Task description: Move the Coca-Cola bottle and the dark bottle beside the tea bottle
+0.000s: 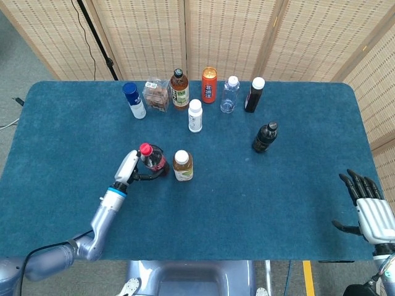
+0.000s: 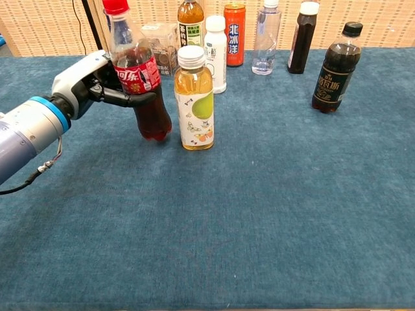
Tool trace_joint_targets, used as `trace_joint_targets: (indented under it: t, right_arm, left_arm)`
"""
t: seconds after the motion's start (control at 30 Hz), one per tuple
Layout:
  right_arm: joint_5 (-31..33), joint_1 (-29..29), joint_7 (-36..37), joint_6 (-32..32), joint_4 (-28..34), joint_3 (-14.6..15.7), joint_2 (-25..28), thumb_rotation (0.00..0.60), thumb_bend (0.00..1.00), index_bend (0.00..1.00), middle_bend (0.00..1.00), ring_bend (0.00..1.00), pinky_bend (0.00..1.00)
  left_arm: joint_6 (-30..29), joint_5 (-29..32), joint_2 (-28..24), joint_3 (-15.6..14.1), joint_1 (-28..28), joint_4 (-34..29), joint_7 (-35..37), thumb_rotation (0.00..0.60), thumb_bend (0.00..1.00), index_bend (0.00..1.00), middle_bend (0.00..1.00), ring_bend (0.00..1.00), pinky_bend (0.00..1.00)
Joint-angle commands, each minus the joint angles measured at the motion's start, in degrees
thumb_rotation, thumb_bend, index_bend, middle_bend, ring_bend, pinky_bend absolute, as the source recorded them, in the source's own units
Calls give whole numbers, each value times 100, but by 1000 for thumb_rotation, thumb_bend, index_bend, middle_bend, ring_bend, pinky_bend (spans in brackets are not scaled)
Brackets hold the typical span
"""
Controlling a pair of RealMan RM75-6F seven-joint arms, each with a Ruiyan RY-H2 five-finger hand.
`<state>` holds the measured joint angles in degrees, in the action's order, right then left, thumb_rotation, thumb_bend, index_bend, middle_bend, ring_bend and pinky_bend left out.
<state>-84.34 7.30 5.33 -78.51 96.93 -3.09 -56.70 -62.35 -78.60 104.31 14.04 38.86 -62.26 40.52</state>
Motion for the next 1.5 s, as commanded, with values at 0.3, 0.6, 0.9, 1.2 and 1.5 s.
trace_joint_targets:
  t: [0.3, 0.6, 0.9, 1.2, 1.5]
  right_arm:
    - [5, -5, 54, -16, 12, -13, 36, 600, 0, 0, 0, 0, 0]
    - [-29, 0, 28, 33, 51, 27, 112, 600, 0, 0, 0, 0, 0]
    - [-138, 40, 219, 21, -82, 16, 100, 600, 0, 0, 0, 0, 0]
    - [126, 344, 1194, 359, -856, -269, -218, 600, 0, 0, 0, 0, 0]
    - [376, 1047, 2202, 1189, -2348, -619, -965, 600, 0, 0, 0, 0, 0]
  left_arm:
    - [88, -108, 26, -112, 35, 125, 161, 600, 202, 8, 1, 12, 12]
    - [77, -456, -426, -388, -16, -86, 397, 600, 136, 0, 0, 0, 0]
    - [-1018, -846, -1623, -338, -516, -932, 760, 600, 136, 0, 0, 0, 0]
    - [-976, -733, -3605, -831, -1188, -2272, -439, 600, 136, 0, 0, 0, 0]
    - [-1365, -116, -4681, -1066, -1959, -3751, -1778, 600, 136, 0, 0, 0, 0]
